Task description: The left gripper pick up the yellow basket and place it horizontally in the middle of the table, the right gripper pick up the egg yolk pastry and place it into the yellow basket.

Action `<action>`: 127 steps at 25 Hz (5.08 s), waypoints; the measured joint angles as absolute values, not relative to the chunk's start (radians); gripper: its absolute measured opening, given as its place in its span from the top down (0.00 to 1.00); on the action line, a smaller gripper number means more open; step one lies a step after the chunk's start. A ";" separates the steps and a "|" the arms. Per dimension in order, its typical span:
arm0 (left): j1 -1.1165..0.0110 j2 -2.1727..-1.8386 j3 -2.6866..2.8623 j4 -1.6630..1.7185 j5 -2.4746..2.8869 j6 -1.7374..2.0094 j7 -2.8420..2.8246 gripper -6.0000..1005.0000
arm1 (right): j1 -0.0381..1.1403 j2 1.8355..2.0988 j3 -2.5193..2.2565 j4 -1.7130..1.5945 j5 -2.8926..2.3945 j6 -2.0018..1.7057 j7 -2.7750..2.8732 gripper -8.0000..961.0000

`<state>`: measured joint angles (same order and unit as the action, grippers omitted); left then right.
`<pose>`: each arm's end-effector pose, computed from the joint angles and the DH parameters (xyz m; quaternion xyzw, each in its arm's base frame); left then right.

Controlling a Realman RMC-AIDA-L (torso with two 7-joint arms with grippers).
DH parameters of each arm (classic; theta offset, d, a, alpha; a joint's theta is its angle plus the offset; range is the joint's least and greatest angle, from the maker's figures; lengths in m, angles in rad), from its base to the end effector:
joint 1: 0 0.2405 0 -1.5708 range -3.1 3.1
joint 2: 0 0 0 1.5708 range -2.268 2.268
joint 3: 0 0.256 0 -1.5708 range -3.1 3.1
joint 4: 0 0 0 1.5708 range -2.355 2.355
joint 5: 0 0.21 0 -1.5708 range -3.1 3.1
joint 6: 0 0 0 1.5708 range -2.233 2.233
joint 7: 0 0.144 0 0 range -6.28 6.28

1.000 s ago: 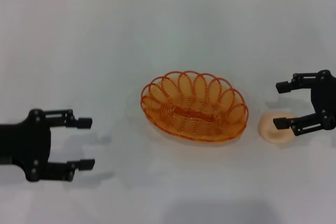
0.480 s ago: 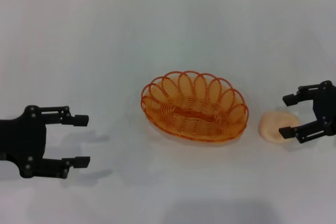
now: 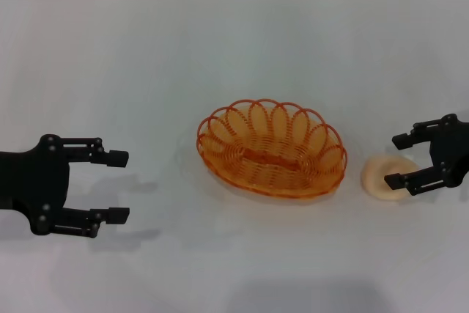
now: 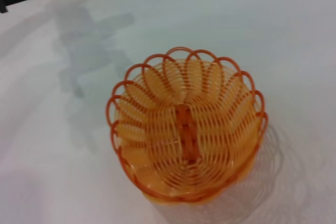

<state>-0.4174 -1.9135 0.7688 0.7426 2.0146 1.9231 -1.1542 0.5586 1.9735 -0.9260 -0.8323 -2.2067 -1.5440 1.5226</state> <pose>-0.2902 0.2746 0.0661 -0.9780 -0.0608 -0.1965 0.0362 0.2712 0.3464 0.0294 -0.9826 0.1576 0.0295 0.0942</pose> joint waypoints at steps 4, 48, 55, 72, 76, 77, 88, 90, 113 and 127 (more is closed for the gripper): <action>-0.418 -1.917 0.768 0.743 2.016 1.923 -1.165 0.25 | 0.561 1.978 -0.944 -0.828 -2.208 -1.525 1.525 0.27; -0.394 -2.000 0.766 0.758 2.095 1.853 -1.081 0.25 | 0.593 2.015 -0.782 -1.060 -2.095 -1.777 1.770 0.94; -0.400 -1.998 0.765 0.758 2.096 1.850 -1.086 0.25 | 0.595 2.020 -1.077 -1.014 -1.936 -1.551 1.800 0.94; -0.406 -1.997 0.772 0.758 2.102 1.846 -1.089 0.26 | 0.598 2.026 -1.360 -0.901 -1.790 -1.273 1.688 0.86; -0.409 -1.999 0.772 0.758 2.105 1.845 -1.089 0.26 | 0.587 2.022 -1.361 -0.894 -1.755 -1.275 1.668 0.73; -0.409 -1.999 0.772 0.758 2.105 1.845 -1.089 0.26 | 0.584 2.022 -1.360 -0.893 -1.752 -1.277 1.663 0.69; -0.413 -1.997 0.768 0.758 2.107 1.848 -1.089 0.25 | 0.555 2.008 -1.266 -0.855 -1.754 -1.403 1.553 0.44; -0.414 -1.995 0.767 0.758 2.108 1.849 -1.090 0.26 | 0.541 1.990 -1.225 -0.827 -1.761 -1.460 1.491 0.37; -0.453 -1.973 0.737 0.749 2.100 1.855 -1.111 0.25 | 0.487 1.882 -1.115 -0.689 -1.778 -1.657 1.313 0.08; -0.457 -1.974 0.736 0.754 2.104 1.855 -1.118 0.25 | 0.485 1.878 -1.115 -0.692 -1.788 -1.667 1.319 0.08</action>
